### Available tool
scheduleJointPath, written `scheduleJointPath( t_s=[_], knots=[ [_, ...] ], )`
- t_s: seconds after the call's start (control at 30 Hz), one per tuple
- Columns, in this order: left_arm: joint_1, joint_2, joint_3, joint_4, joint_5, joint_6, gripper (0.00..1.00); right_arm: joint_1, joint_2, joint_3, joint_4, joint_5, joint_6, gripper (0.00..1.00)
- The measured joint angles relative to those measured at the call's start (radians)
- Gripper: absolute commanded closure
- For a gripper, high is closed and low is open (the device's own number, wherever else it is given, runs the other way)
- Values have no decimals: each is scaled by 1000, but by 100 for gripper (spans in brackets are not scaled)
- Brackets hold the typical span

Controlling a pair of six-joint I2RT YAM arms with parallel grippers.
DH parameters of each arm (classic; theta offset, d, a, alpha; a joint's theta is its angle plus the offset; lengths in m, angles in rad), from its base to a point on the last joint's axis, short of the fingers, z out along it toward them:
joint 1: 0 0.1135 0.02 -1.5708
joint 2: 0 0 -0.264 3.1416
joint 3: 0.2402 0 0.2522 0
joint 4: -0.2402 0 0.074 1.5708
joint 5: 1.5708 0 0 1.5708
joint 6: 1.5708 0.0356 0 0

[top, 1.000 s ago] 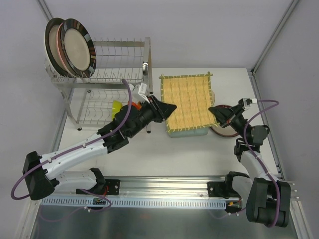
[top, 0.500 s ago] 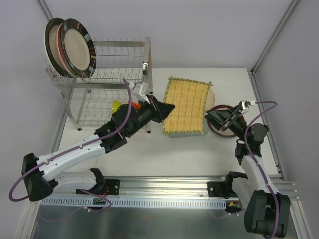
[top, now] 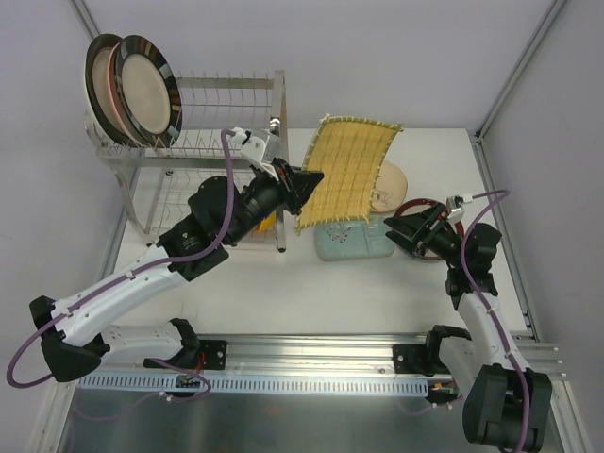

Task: Load the plates into the dish rack
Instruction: Pass the plate from the right arm to the left, then insert the plate into the dish rack

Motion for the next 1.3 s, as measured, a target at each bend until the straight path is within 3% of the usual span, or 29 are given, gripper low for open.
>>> scheduleJointPath(
  t_s=[0.37,0.63,0.8,0.97,1.3],
  knots=[
    [0,3,172,-41,-20,230,100,1,0,28,-254,31,-203,9],
    [0,29,380,-25,-135,445,100,1,11,28,-309,35,-251,9],
    [8,35,418,86,-217,583,100,1,34,28,-314,35,-263,9],
    [106,34,418,146,-242,658,100,1,48,28,-314,35,-270,9],
    [394,-10,402,151,-245,671,100,1,118,33,-313,34,-273,9]
  ],
)
